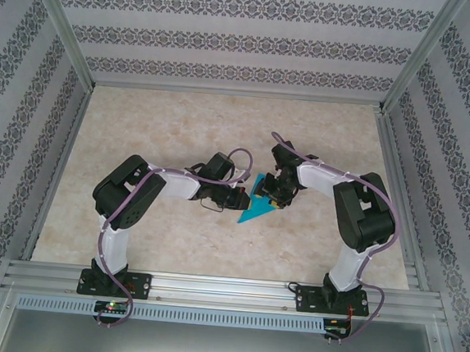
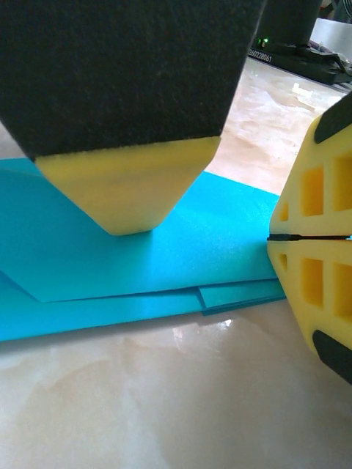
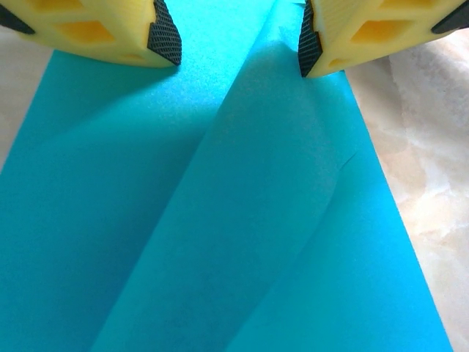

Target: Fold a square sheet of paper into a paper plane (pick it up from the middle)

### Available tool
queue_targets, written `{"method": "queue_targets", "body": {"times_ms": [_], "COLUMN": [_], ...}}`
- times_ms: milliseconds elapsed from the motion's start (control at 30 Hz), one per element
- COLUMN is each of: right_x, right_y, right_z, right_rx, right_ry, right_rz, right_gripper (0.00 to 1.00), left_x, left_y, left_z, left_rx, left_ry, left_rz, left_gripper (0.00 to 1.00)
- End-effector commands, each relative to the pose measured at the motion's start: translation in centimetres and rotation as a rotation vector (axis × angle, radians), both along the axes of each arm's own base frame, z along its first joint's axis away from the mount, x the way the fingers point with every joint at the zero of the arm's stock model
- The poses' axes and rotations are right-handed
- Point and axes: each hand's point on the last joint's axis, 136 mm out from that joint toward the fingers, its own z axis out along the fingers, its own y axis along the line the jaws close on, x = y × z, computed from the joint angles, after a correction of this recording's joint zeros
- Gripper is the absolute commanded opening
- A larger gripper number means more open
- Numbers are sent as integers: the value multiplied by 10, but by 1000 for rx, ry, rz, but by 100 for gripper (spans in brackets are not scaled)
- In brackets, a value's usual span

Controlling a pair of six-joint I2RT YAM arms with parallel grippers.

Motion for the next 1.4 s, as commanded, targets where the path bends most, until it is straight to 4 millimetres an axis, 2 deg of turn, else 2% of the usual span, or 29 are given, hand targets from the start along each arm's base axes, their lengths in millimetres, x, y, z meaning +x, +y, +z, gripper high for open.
{"method": "queue_targets", "body": {"times_ms": [0, 200, 467, 633, 900, 1367], "right_x": [-57, -59, -62, -64, -63, -64], "right_y": [-35, -37, -34, -34, -32, -29], "right_z": [-69, -72, -78, -81, -84, -87], "right_rx": [-220, -242, -256, -260, -258, -243], "right_ry": [212, 230, 254, 265, 272, 281], "right_rz": [35, 35, 55, 57, 57, 55], "right_gripper": [52, 51, 55, 55, 57, 60], "left_x": [-2, -2, -3, 0, 2, 2], "left_y": [-2, -1, 1, 2, -7, -10], "left_z": [-4, -5, -5, 6, 24, 15], "left_rx": [25, 34, 42, 35, -43, -38], "left_ry": [9, 7, 5, -28, -57, -33], "left_rz": [-5, -5, -1, 3, -9, -17], "left_gripper": [9, 9, 8, 8, 10, 10]}}
